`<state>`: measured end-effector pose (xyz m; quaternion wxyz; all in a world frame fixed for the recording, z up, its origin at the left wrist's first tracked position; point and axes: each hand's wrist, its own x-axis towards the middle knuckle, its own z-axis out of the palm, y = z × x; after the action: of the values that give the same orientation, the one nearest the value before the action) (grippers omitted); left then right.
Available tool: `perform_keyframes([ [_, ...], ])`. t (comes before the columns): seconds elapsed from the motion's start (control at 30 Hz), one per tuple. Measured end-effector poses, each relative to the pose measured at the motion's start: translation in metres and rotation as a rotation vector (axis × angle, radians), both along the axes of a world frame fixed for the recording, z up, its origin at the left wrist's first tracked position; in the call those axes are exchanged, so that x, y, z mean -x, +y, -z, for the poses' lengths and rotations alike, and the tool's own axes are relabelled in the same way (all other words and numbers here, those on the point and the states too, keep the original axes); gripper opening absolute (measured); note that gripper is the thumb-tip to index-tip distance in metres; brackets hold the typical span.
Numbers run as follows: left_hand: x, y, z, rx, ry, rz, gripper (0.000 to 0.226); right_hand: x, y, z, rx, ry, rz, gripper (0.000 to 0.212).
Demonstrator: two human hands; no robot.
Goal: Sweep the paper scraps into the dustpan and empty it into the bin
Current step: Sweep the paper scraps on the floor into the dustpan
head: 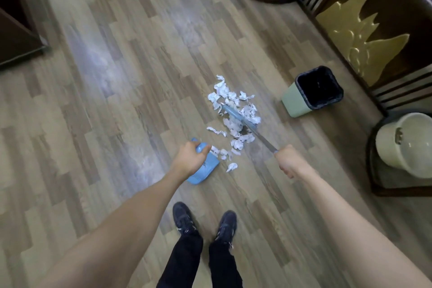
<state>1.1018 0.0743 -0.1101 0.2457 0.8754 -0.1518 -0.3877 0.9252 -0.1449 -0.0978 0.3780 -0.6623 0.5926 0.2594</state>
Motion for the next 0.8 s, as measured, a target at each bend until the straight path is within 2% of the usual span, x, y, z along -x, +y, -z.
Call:
perform_keyframes([
  [0.2, 0.003, -0.019, 0.009, 0.021, -0.03, -0.038, 0.049, -0.005, 0.019, 0.02, -0.045, 0.012, -0.073, 0.02],
  [0.3, 0.0, -0.017, 0.008, 0.019, -0.068, -0.042, 0.05, 0.002, 0.03, 0.013, -0.057, -0.001, -0.145, 0.015],
  [0.4, -0.002, -0.011, 0.007, -0.008, -0.093, -0.002, 0.047, 0.012, 0.025, 0.001, -0.032, -0.008, -0.23, 0.024],
  [0.47, -0.002, -0.006, 0.004, -0.008, -0.093, 0.005, 0.046, 0.021, 0.019, -0.008, -0.032, 0.0, -0.268, 0.019],
  [0.57, -0.005, 0.002, 0.001, 0.001, -0.088, 0.001, 0.047, 0.029, 0.014, -0.02, -0.024, -0.001, -0.27, 0.013],
  [0.7, -0.004, 0.002, -0.001, -0.005, -0.074, -0.01, 0.046, 0.026, 0.017, -0.018, -0.006, -0.013, -0.26, 0.029],
  [0.8, 0.004, -0.002, 0.004, -0.007, -0.061, -0.004, 0.046, 0.017, 0.025, -0.006, -0.038, -0.023, -0.22, 0.026],
])
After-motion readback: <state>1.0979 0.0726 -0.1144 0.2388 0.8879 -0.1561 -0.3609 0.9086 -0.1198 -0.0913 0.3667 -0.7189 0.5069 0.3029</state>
